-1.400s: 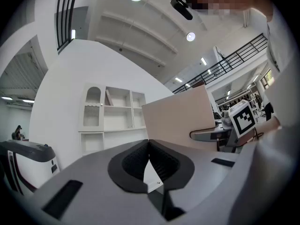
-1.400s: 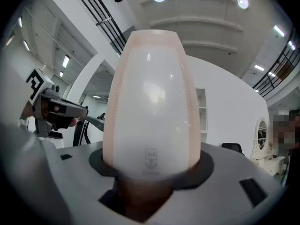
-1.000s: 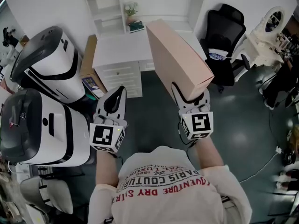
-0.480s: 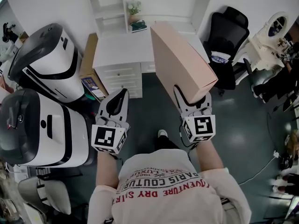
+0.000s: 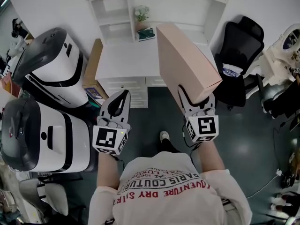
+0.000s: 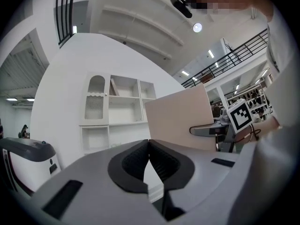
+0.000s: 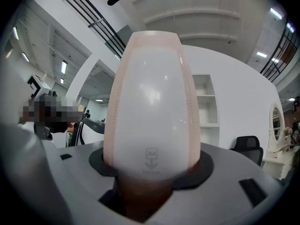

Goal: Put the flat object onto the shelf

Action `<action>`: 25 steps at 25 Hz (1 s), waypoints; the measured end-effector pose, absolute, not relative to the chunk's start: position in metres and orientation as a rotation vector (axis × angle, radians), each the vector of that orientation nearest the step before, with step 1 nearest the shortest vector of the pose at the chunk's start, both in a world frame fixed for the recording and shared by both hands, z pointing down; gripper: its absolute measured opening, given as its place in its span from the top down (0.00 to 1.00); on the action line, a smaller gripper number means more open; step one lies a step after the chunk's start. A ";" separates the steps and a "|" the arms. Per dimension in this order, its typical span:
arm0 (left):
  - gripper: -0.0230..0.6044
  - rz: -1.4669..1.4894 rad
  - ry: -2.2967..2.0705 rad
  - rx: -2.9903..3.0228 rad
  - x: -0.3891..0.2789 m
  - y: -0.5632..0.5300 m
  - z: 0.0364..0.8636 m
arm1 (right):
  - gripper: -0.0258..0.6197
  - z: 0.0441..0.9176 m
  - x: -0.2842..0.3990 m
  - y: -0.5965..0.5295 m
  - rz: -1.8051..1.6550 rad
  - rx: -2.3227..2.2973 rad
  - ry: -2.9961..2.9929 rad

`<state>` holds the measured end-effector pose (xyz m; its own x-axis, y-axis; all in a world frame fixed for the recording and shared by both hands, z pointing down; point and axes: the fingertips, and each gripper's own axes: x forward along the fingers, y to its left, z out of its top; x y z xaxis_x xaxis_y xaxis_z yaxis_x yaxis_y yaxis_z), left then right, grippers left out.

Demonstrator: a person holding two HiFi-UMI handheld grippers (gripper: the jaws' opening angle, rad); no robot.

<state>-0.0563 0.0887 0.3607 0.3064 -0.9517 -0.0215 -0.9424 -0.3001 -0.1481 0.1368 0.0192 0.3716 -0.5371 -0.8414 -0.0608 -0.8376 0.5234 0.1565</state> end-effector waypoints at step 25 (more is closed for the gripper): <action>0.94 -0.083 1.838 -2.320 -0.055 -0.164 0.326 | 0.51 0.313 0.127 -0.250 -0.459 1.374 -2.745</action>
